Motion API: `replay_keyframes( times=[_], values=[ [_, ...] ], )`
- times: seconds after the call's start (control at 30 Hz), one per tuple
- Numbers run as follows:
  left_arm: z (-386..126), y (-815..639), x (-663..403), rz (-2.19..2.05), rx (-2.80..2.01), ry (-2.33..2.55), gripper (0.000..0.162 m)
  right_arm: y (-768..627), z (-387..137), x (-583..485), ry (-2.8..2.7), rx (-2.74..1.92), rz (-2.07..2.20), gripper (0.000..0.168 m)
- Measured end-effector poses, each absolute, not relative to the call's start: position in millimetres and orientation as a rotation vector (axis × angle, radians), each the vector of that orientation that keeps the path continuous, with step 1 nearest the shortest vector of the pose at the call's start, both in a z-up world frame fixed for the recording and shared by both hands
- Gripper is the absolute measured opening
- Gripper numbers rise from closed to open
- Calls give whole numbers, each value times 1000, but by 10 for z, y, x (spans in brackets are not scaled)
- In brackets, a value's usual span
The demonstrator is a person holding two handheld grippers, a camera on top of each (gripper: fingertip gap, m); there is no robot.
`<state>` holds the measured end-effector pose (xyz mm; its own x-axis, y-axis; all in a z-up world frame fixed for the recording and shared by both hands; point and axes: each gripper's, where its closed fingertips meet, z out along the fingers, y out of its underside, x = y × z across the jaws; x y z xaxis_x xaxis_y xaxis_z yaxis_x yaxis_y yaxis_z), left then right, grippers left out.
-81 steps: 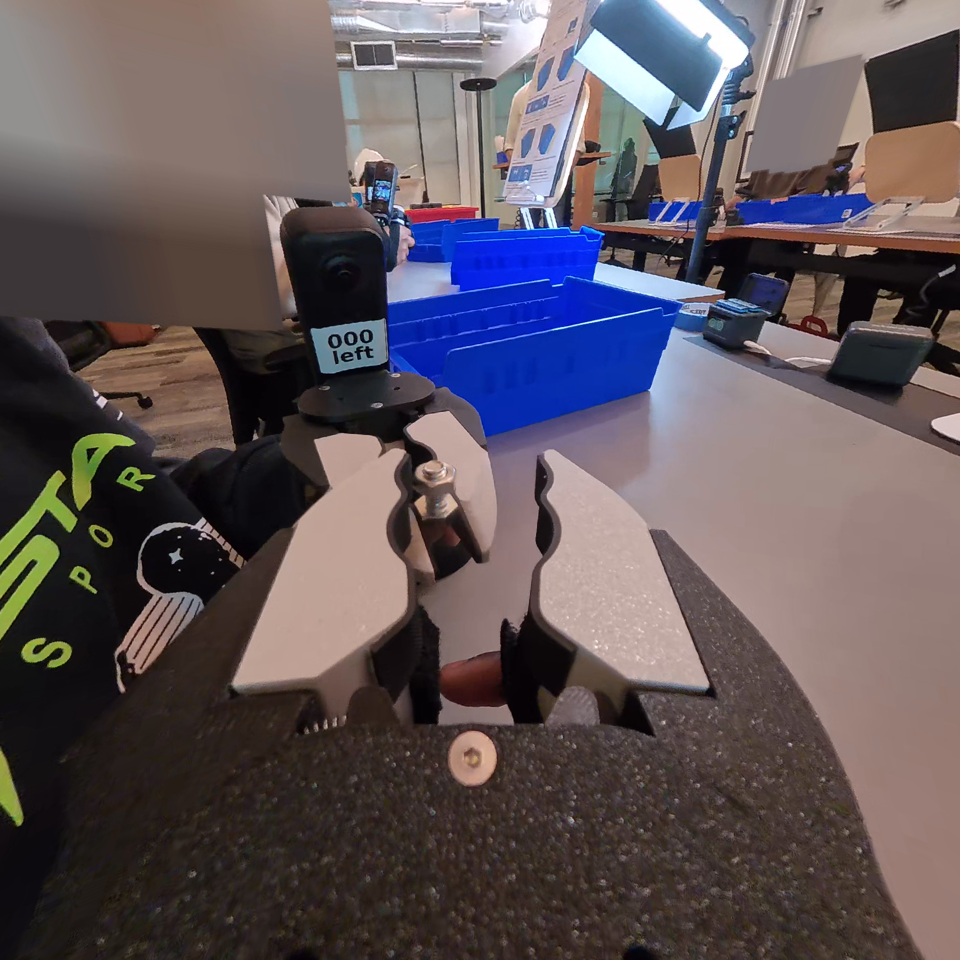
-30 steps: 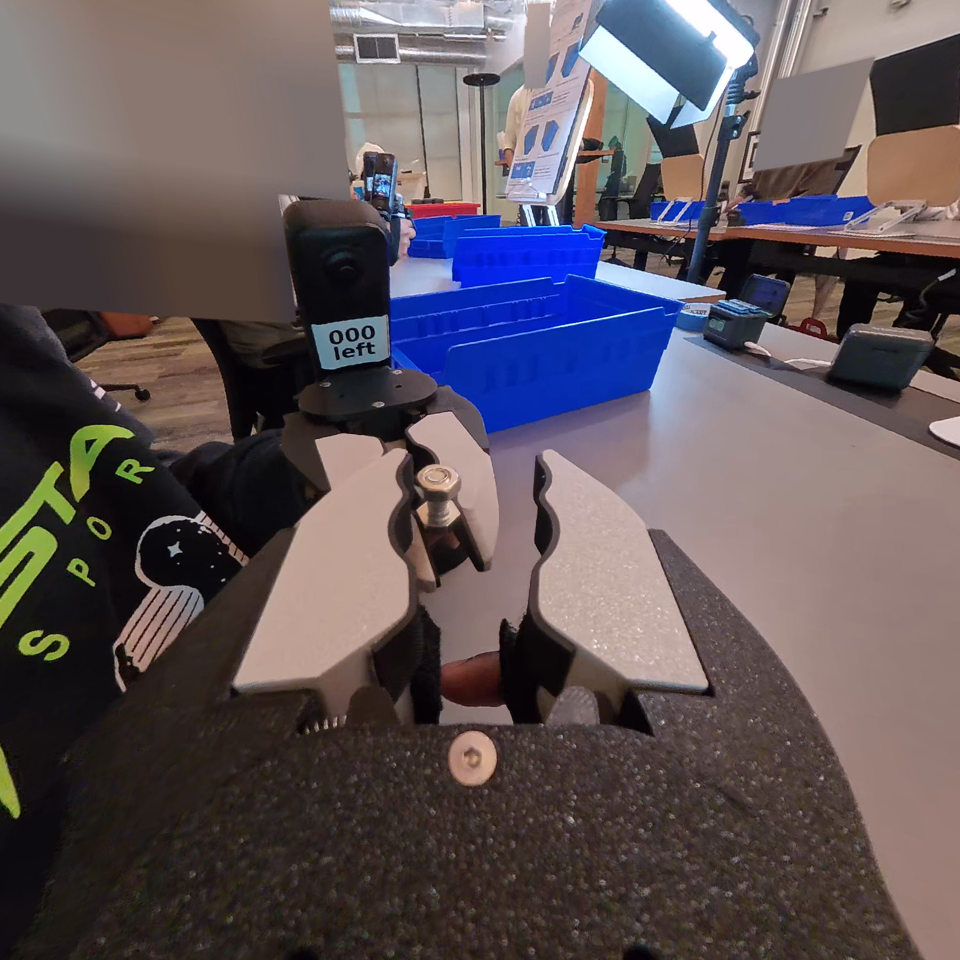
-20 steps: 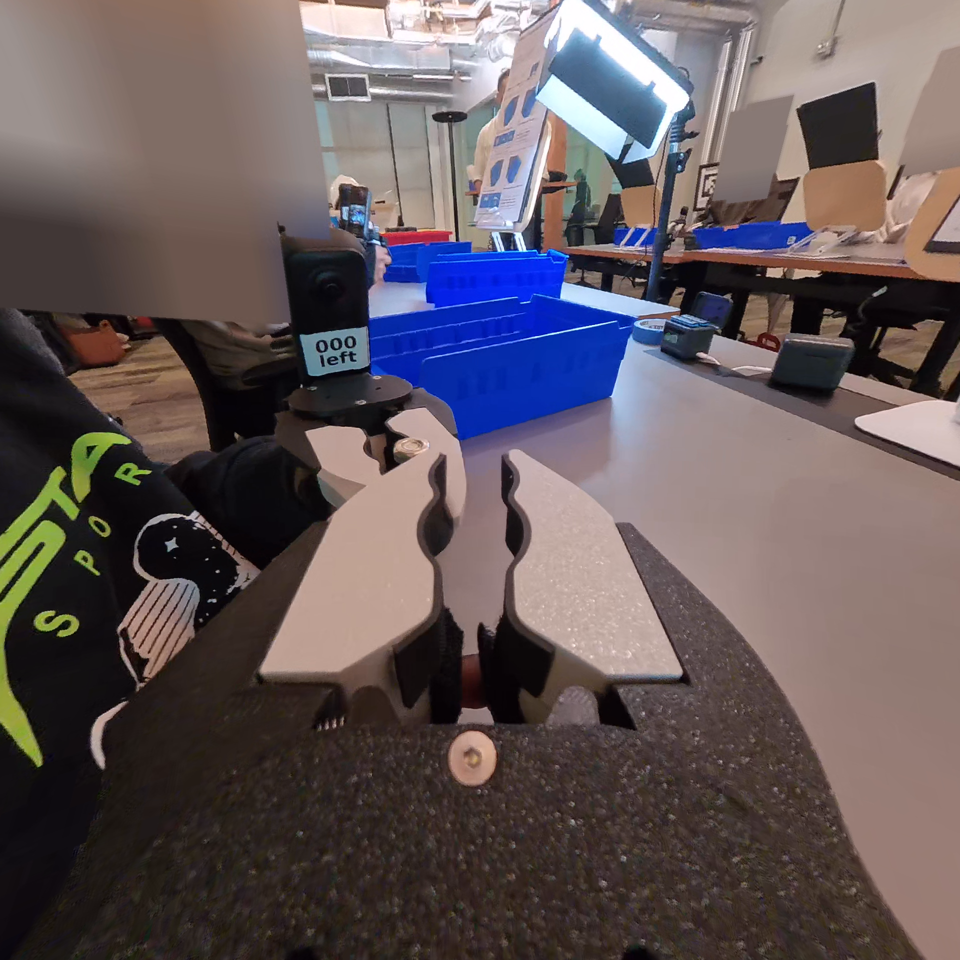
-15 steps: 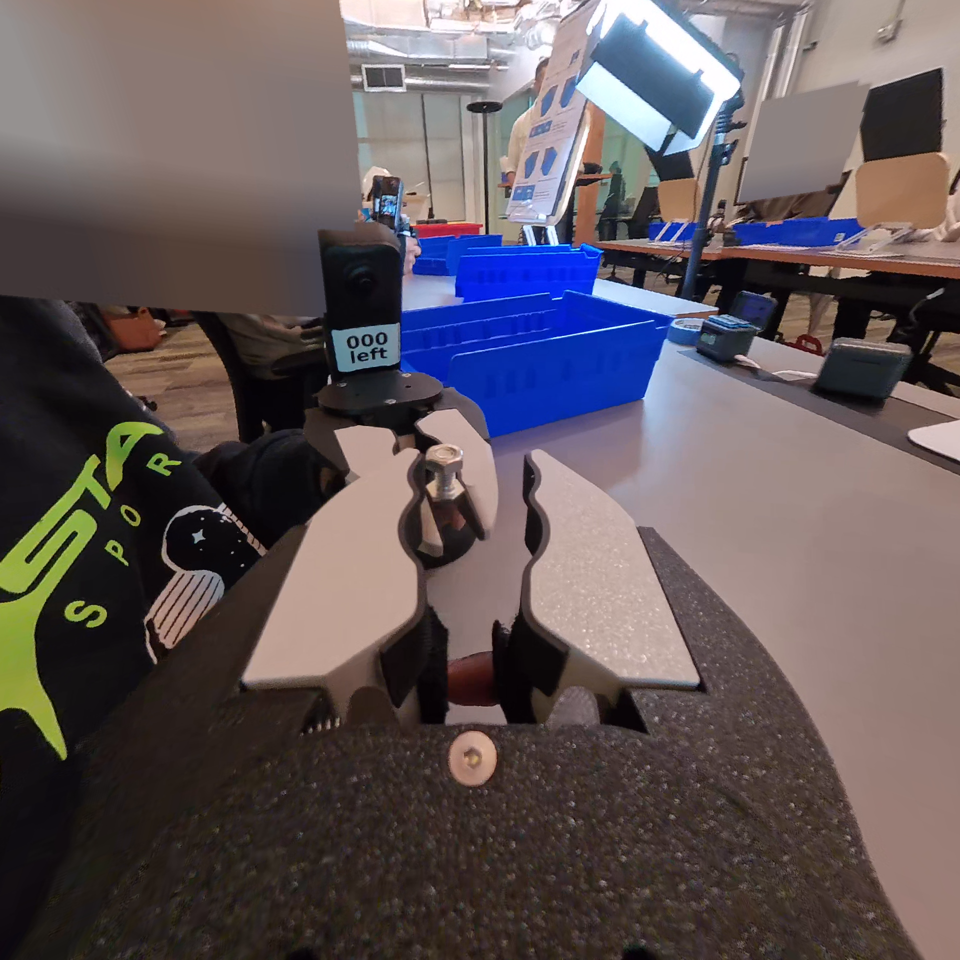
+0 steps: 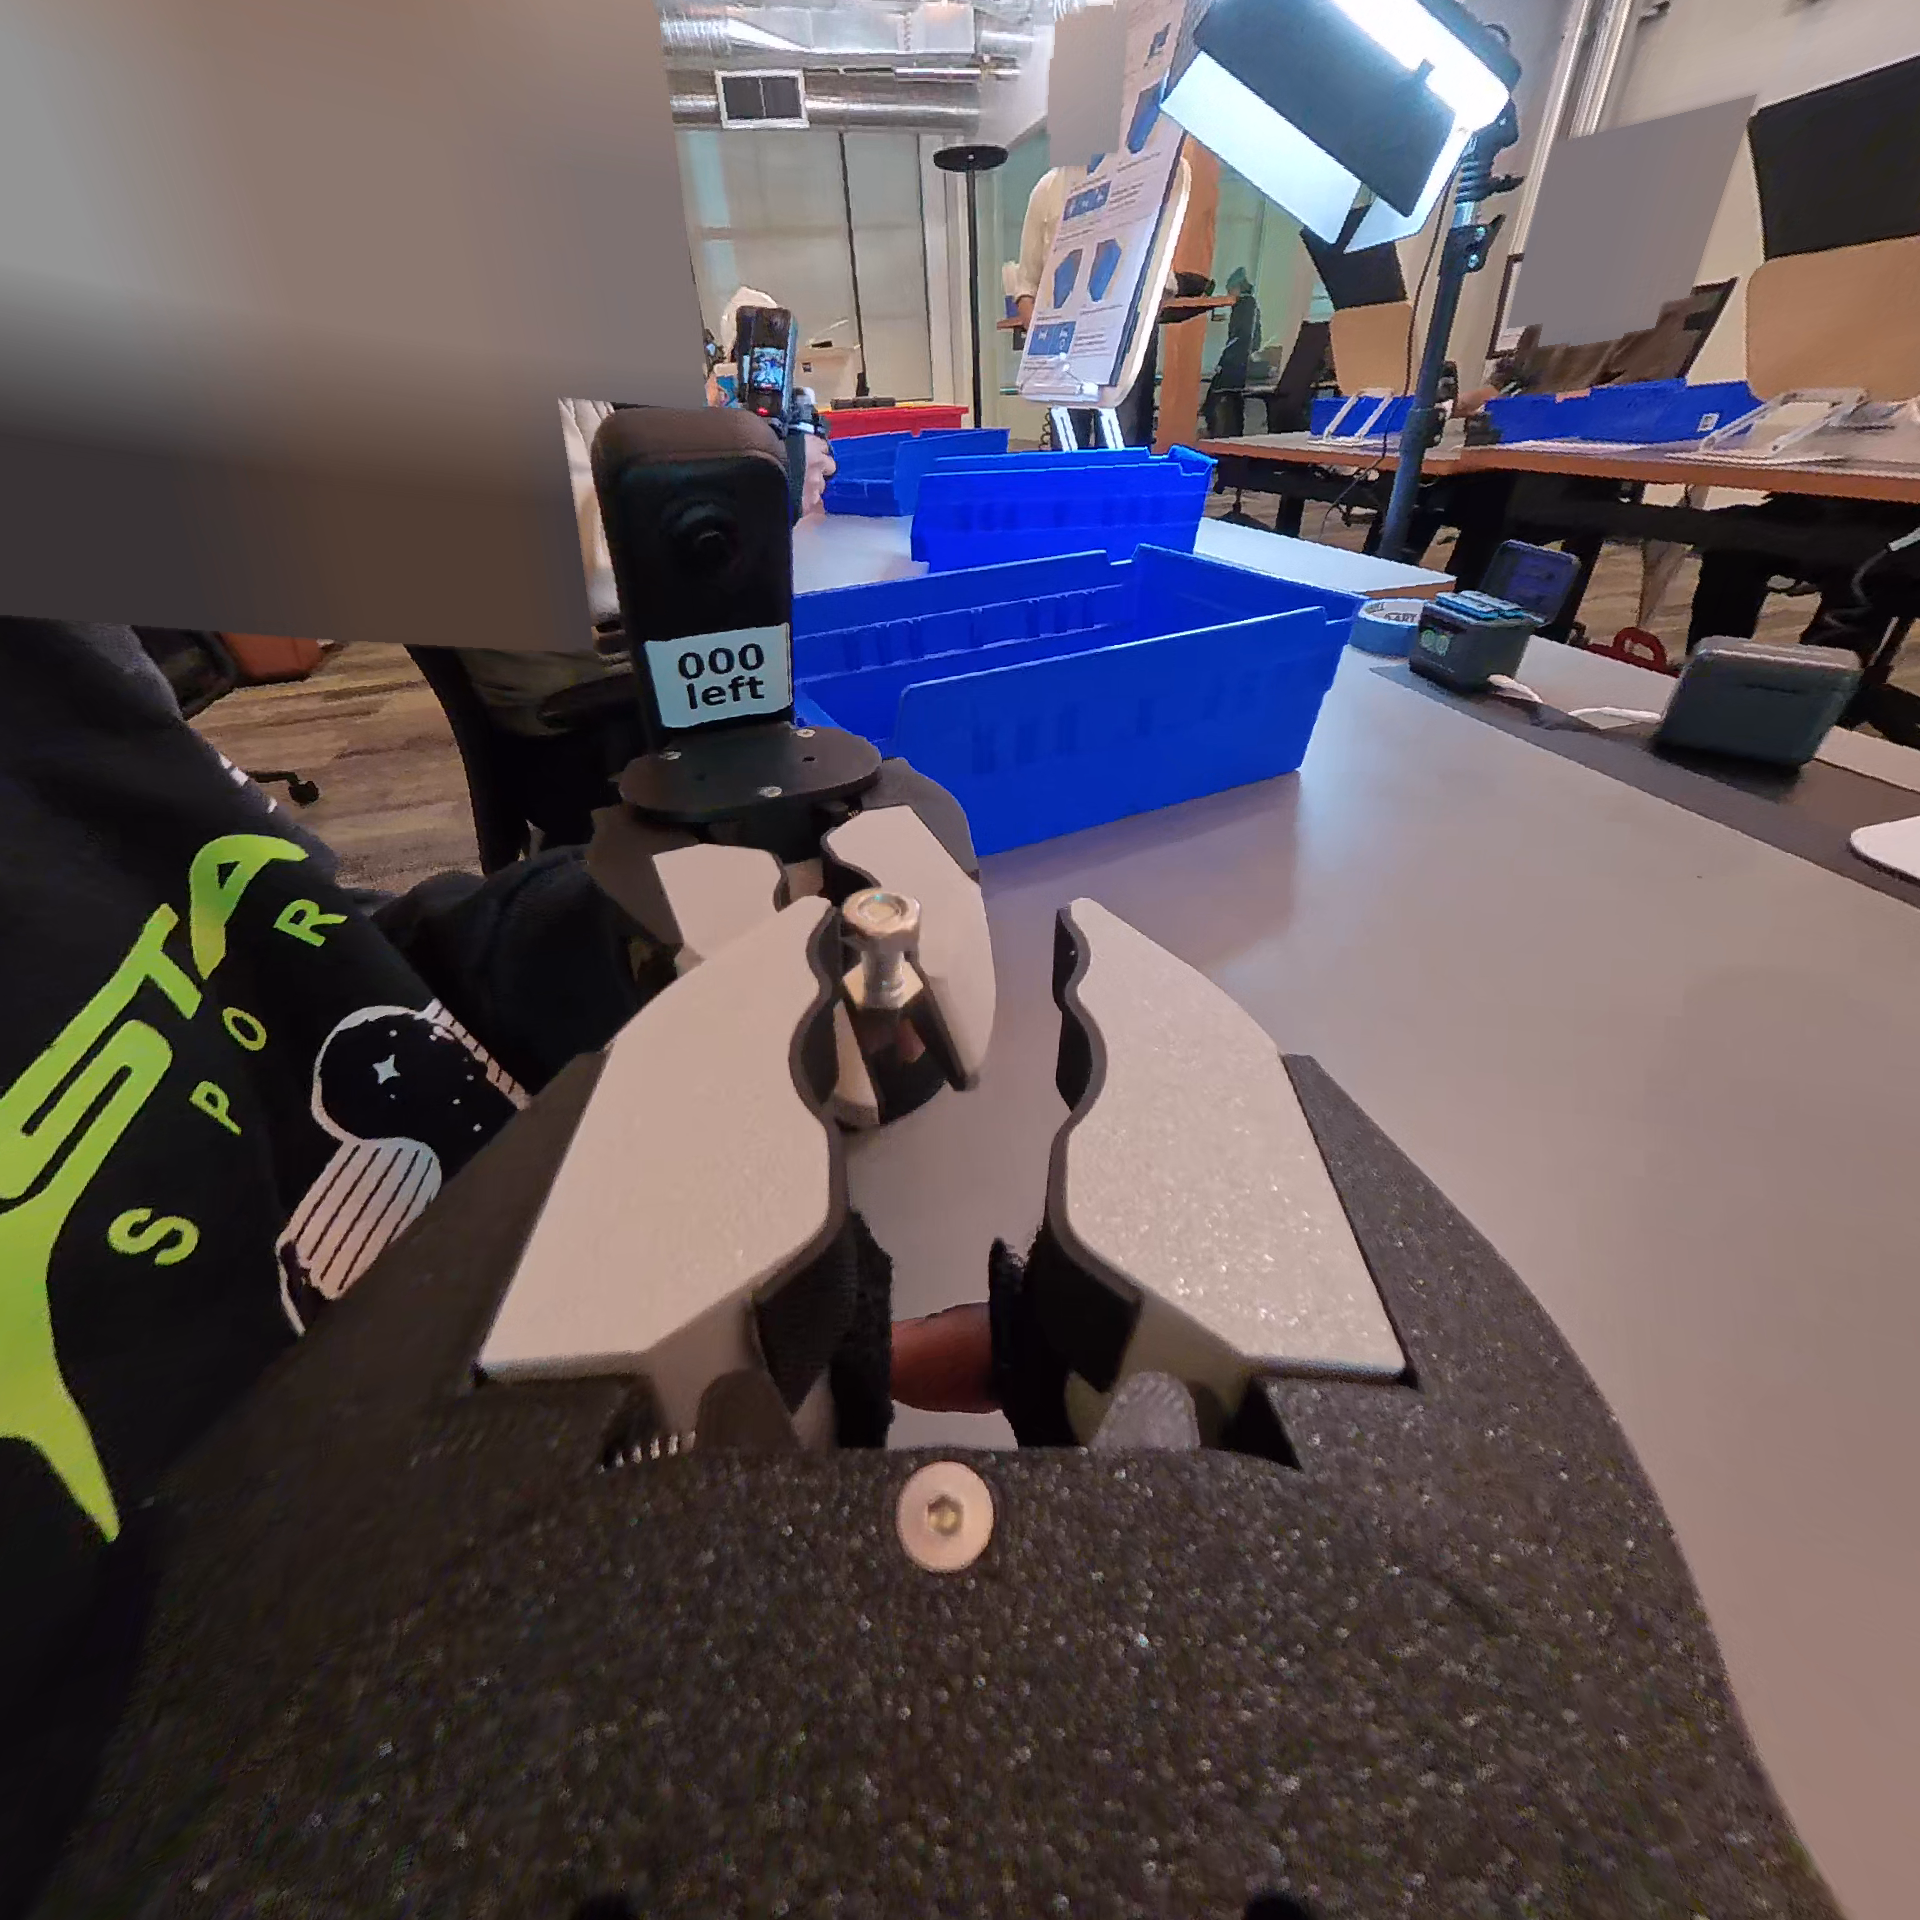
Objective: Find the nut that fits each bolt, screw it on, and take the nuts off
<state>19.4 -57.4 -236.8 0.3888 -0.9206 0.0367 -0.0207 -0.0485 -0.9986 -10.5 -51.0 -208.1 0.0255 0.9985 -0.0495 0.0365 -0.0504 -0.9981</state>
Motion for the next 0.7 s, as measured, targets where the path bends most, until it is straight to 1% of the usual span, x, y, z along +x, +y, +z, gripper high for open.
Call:
replay_keyframes(
  times=[0.03,0.1,0.2,0.27,0.4,0.7],
  values=[
    [-2366,-572,191,-927,-1425,906,15,-496,-2081,-62,-1188,-1287,1205,38],
    [-2356,-578,187,-934,-1418,905,15,-411,-2082,30,-1148,-1307,1169,26],
    [-2362,-579,190,-928,-1420,908,15,-387,-2044,108,-1124,-1292,1174,25],
    [-2363,-578,192,-928,-1421,909,15,-445,-2009,87,-1136,-1262,1202,28],
    [-2371,-578,195,-923,-1424,913,15,-547,-2046,-68,-1202,-1252,1209,40],
    [-2374,-581,199,-923,-1424,917,15,-514,-2082,-172,-1202,-1276,1204,41]
  ],
)
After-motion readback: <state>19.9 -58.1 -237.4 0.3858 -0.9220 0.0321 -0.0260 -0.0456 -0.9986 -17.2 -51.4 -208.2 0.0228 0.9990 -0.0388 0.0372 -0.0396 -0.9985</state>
